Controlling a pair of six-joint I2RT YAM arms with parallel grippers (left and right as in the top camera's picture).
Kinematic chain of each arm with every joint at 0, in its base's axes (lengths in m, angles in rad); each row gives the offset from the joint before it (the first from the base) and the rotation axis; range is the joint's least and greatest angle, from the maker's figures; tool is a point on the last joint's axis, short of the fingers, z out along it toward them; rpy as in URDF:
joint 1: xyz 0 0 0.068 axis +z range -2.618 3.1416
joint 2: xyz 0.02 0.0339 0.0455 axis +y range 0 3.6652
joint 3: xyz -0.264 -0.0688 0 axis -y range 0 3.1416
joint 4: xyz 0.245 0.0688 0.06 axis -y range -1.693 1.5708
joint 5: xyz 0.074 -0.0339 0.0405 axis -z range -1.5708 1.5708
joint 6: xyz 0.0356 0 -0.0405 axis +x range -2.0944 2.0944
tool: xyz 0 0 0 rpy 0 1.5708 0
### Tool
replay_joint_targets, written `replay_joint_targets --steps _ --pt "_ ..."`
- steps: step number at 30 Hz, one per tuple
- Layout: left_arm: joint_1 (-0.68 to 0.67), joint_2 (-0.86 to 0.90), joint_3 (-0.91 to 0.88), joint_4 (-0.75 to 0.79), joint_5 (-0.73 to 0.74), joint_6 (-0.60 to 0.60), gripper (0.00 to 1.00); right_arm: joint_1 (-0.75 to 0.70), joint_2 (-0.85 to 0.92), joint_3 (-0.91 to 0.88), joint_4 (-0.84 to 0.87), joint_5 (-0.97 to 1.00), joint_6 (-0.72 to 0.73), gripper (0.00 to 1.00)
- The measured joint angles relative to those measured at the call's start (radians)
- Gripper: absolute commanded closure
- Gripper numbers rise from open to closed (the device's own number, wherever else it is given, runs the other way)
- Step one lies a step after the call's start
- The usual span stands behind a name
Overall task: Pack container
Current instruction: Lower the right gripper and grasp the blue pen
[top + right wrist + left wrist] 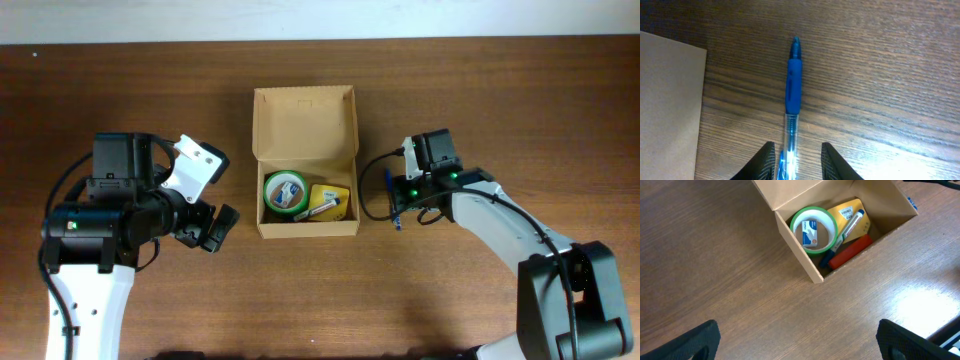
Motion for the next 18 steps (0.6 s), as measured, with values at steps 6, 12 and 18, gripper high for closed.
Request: replay_joint_targets --steps 6,12,18 --pt "0.0 0.0 0.0 0.0 0.0 0.0 0.0 0.029 0.041 -0.003 0.033 0.002 -0.004 0.69" --pt "0.0 0.0 0.0 0.0 0.0 0.0 0.0 0.034 0.088 -0.007 0.045 0.009 -0.006 0.69" --pt "0.0 0.0 0.0 0.0 0.0 0.0 0.0 0.034 0.094 -0.009 0.061 0.025 -0.007 0.69"
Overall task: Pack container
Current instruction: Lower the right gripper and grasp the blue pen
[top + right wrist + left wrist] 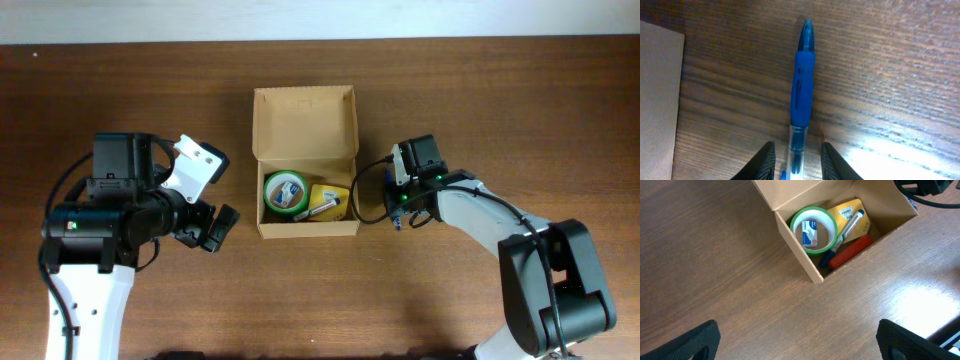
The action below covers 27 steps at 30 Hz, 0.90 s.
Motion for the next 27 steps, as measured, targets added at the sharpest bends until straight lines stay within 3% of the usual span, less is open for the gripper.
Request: replay_joint_targets --steps 15,19,24,27 --pt "0.0 0.0 0.0 0.0 0.0 0.0 0.0 0.0 0.012 0.0 0.014 0.014 -0.001 0.75" --pt "0.0 0.0 0.0 0.0 0.0 0.0 0.0 0.007 0.013 0.0 0.016 0.03 -0.005 0.83" --pt "0.0 0.0 0.0 0.0 0.0 0.0 0.01 0.051 0.016 0.002 0.018 0.08 -0.008 0.85" --pt "0.0 0.0 0.0 0.0 0.0 0.0 0.0 0.078 0.016 0.002 0.018 0.098 -0.009 0.94"
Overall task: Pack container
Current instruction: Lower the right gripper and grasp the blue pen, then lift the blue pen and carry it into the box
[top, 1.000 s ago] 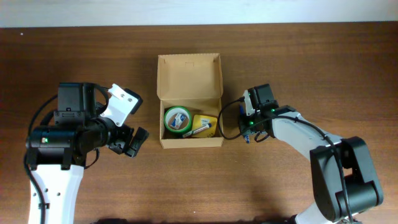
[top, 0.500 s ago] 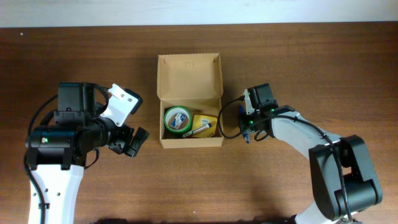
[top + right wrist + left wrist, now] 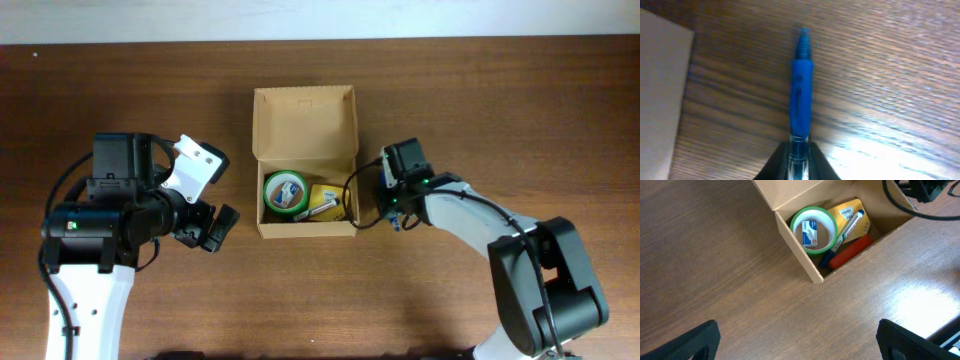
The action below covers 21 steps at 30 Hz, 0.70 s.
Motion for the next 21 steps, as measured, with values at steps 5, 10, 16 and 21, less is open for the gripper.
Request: replay_joint_targets --steps 5,10,16,21 --pt "0.0 0.0 0.0 0.0 0.0 0.0 0.01 0.005 0.0 0.002 -0.003 0.003 -0.002 0.96" --pt "0.0 0.0 0.0 0.0 0.0 0.0 0.0 0.005 0.0 0.014 -0.039 0.003 -0.002 0.96" --pt "0.0 0.0 0.0 0.0 0.0 0.0 0.0 0.005 -0.002 0.064 -0.161 0.008 0.0 0.96" --pt "0.0 0.0 0.0 0.0 0.0 0.0 0.0 0.005 -0.06 0.132 -0.246 0.03 0.004 0.96"
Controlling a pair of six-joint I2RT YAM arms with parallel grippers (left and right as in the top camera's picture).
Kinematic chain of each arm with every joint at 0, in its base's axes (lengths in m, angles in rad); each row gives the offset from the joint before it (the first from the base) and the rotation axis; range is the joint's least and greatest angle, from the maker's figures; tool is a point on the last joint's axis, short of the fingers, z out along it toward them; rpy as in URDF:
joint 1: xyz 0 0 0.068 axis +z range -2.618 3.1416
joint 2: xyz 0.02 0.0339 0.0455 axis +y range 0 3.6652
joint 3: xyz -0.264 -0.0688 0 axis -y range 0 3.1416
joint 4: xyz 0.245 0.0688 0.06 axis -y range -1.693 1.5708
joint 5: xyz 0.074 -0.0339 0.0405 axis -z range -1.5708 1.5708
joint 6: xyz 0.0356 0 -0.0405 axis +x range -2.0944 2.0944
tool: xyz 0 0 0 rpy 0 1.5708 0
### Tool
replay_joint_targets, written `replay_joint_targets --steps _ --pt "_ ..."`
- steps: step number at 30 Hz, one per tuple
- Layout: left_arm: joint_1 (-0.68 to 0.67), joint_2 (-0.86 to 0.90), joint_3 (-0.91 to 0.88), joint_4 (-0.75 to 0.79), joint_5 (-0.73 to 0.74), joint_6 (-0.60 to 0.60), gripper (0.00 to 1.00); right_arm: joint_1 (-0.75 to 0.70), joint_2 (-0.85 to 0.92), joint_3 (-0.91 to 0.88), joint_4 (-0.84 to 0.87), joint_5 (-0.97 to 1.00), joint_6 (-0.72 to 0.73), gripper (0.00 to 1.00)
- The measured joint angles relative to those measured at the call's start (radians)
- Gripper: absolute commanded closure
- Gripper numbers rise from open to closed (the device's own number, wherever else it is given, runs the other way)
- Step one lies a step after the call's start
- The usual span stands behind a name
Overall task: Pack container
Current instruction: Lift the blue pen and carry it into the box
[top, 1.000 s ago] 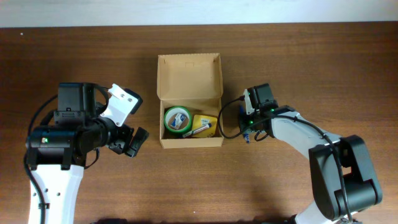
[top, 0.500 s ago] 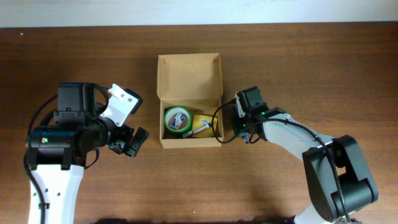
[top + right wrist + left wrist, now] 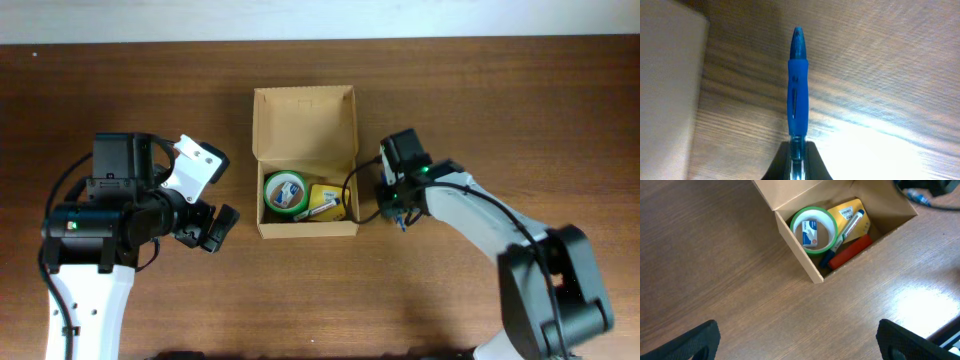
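Observation:
An open cardboard box (image 3: 305,125) sits mid-table and holds a green tape roll (image 3: 285,192), a yellow pack (image 3: 332,201), a marker (image 3: 848,227) and a red item (image 3: 850,251). Just right of the box, my right gripper (image 3: 797,150) is shut on a blue pen (image 3: 798,95), its tip pointing away from the fingers, over the wood beside the box wall (image 3: 667,90). My left gripper (image 3: 797,340) stands open over bare table left of the box, nothing between its fingers (image 3: 692,342).
The box's lid flap (image 3: 304,105) stands open toward the far side. Brown wooden table (image 3: 480,90) lies all around; a pale wall edge (image 3: 320,18) runs along the back.
My right gripper stays shut on the blue pen. The pen now looks raised off the wood and sits a little nearer the box wall. The left arm has not moved.
My right gripper was open astride the blue pen lying on the table right of the box, then lower around it. Then it was shut on the pen, and now holds it beside the box. My left gripper stayed open and still.

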Motion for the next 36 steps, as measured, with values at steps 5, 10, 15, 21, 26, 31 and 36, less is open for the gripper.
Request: replay_joint_targets --steps 5,10,15,21,26,31,36 --pt "0.0 0.0 0.0 0.0 0.0 0.0 0.0 0.001 -0.141 0.089 -0.056 0.037 0.025 0.96" --pt "0.0 0.0 0.0 0.0 0.0 0.0 0.0 0.022 -0.29 0.155 -0.043 0.049 0.034 0.96" --pt "0.0 0.0 0.0 0.0 0.0 0.0 0.0 0.093 -0.369 0.183 0.033 0.0 -0.044 0.96" --pt "0.0 0.0 0.0 0.0 0.0 0.0 0.0 0.18 -0.319 0.184 0.032 -0.066 -0.19 0.96" --pt "0.0 0.0 0.0 0.0 0.0 0.0 0.01 0.228 -0.227 0.184 0.031 -0.146 -0.347 0.96" --pt "0.0 0.0 0.0 0.0 0.0 0.0 0.0 0.277 -0.143 0.184 0.028 -0.208 -0.525 0.96" --pt "0.0 0.0 0.0 0.0 0.0 0.0 0.0 0.309 -0.084 0.184 0.019 -0.245 -0.664 0.96"
